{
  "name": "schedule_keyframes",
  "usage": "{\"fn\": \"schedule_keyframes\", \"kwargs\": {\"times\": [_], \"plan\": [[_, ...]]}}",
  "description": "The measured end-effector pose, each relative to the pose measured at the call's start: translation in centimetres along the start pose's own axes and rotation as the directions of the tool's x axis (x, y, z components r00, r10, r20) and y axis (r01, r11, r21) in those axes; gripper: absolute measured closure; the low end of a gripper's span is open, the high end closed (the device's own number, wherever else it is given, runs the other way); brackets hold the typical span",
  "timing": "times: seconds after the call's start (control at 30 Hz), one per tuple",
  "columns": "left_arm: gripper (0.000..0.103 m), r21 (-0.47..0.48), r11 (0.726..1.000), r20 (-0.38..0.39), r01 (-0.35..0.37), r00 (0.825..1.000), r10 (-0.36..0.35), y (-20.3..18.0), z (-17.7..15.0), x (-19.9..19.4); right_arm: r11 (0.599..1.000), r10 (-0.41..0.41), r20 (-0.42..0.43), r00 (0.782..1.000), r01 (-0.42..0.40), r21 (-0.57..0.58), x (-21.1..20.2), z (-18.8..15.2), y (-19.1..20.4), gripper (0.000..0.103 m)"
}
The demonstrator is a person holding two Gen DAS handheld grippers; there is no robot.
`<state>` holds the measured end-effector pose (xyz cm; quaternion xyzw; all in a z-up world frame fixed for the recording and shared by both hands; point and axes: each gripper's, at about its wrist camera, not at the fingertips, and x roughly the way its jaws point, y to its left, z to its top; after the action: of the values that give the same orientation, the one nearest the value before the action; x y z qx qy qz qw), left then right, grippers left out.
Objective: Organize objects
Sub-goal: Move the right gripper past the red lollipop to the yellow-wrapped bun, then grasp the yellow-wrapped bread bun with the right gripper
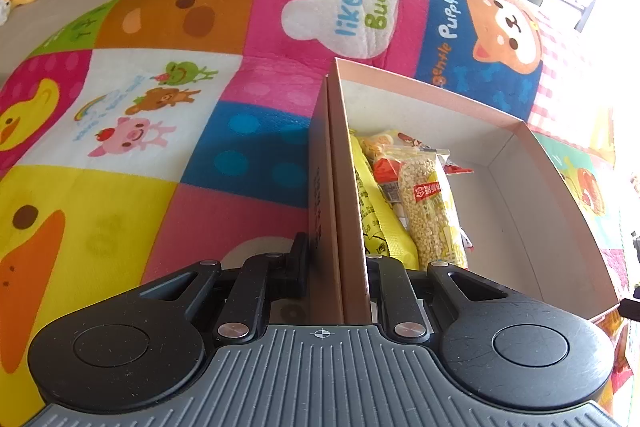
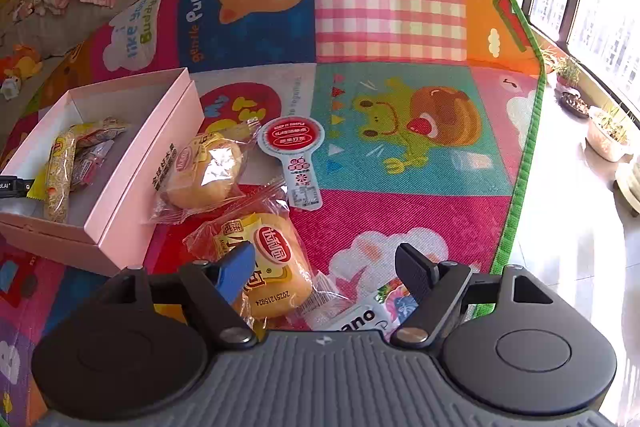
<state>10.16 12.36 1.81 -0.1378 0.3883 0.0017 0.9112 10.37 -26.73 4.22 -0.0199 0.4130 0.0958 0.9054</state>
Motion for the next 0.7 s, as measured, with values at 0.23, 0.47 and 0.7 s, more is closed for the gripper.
{"fn": "schedule_keyframes", "kwargs": {"times": [0.23,0.47,0.7], "plan": [[0.085,-0.001,1.000,0.003,0.002,1.000,-0.002,0.1,0.0,0.0,0.990,0.071,-0.007,0.997,-0.072,-0.121,-2.4,-1.7,3.9,0.025],[0.084,-0.004,1.000,0.008,0.010,1.000,-0.010,0.2,-0.2,-0.1,0.993,0.058,0.058,0.997,-0.052,-0.104,-3.3,-0.8,5.3,0.022],[0.084,-0.005,1.000,0.009,0.014,1.000,-0.014,0.1,-0.2,-0.1,0.993,0.037,-0.021,0.999,-0.039,-0.112,-0.4,-1.9,6.5,0.021]]}}
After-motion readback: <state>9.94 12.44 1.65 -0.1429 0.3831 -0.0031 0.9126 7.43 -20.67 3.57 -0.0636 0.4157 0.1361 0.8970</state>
